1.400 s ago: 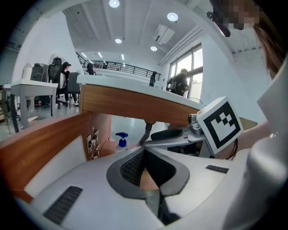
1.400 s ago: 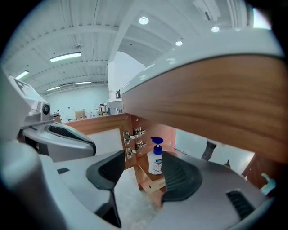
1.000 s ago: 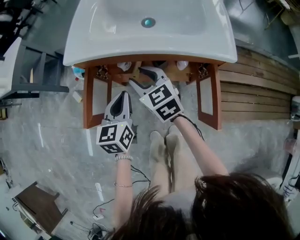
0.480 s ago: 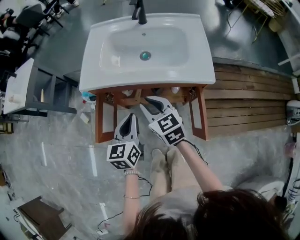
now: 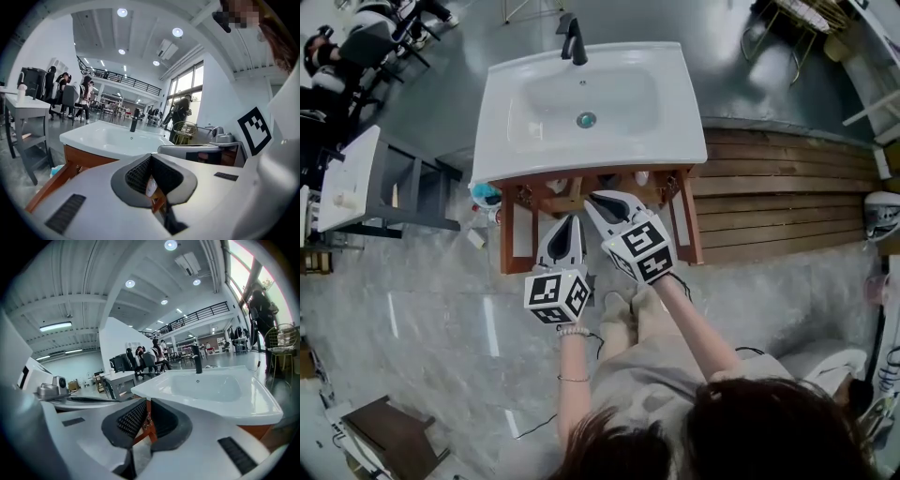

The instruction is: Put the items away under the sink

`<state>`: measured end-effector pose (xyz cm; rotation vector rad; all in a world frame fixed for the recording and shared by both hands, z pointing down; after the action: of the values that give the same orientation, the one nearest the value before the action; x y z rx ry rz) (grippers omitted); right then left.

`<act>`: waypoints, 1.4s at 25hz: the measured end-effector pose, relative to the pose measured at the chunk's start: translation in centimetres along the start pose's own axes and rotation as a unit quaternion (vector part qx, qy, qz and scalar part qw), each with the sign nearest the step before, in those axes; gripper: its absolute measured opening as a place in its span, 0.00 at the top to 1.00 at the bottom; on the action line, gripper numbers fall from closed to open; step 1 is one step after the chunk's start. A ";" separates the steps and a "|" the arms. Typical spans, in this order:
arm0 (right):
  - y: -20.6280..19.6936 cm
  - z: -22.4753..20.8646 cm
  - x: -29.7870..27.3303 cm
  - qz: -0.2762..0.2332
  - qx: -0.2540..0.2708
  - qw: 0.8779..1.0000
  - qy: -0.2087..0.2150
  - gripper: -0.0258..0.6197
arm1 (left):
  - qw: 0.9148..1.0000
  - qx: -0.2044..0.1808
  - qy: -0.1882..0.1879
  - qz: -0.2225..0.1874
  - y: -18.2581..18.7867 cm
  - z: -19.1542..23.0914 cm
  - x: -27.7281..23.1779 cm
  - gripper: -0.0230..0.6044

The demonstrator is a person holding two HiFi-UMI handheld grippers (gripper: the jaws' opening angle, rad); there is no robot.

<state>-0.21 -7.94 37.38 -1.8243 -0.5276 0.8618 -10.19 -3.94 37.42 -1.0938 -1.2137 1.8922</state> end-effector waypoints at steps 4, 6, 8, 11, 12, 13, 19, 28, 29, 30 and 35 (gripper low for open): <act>1.3 0.5 1.7 -0.013 -0.007 1.000 0.015 0.90 | 1.000 -0.010 -0.008 -0.003 1.0 -0.9 0.7 0.96; 1.9 0.9 2.3 -0.018 -0.009 1.000 0.022 0.91 | 1.000 -0.015 -0.009 -0.005 1.5 -1.0 1.1 0.96; 2.4 1.2 2.8 -0.024 -0.011 0.999 0.026 0.91 | 1.000 -0.028 -0.011 -0.006 2.0 -1.2 1.5 0.96; 3.2 1.7 3.5 -0.031 -0.006 0.999 0.031 0.92 | 0.999 -0.043 -0.014 -0.010 2.9 -1.4 2.1 0.96; 3.5 1.9 3.7 -0.032 -0.003 0.999 0.032 0.92 | 0.999 -0.046 -0.015 -0.013 3.2 -1.4 2.2 0.96; 3.6 2.1 3.9 -0.034 -0.001 0.999 0.032 0.93 | 0.999 -0.048 -0.018 -0.015 3.4 -1.4 2.4 0.96; 4.1 2.8 4.7 -0.038 0.007 0.999 0.033 0.93 | 0.997 -0.060 -0.037 -0.025 4.2 -2.2 2.8 0.96; 4.5 2.6 5.6 -0.049 0.013 0.998 0.031 0.93 | 0.996 -0.069 -0.047 -0.030 4.4 -2.9 2.7 0.96; 4.6 2.5 5.7 -0.052 0.012 0.998 0.030 0.94 | 0.996 -0.069 -0.047 -0.029 4.3 -3.0 2.8 0.96; 4.7 2.4 5.9 -0.055 0.011 0.998 0.029 0.93 | 0.996 -0.069 -0.048 -0.029 4.3 -3.1 2.8 0.96; 5.0 1.9 5.7 -0.065 0.008 0.997 0.027 0.93 | 0.996 -0.071 -0.045 -0.034 4.4 -2.7 2.6 0.96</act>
<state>1.92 -4.80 30.50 -1.7740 -0.5962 0.7239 -9.25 -2.34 31.89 -1.0352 -1.4365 1.8453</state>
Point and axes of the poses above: the fingertips, and each gripper's own axes: x backward along the fingers, z to its left, y out of its top, the point moved 6 cm from there along x, backward along the fingers, and after that the axes turned 2 degrees about -x, right-handed, at the moved point
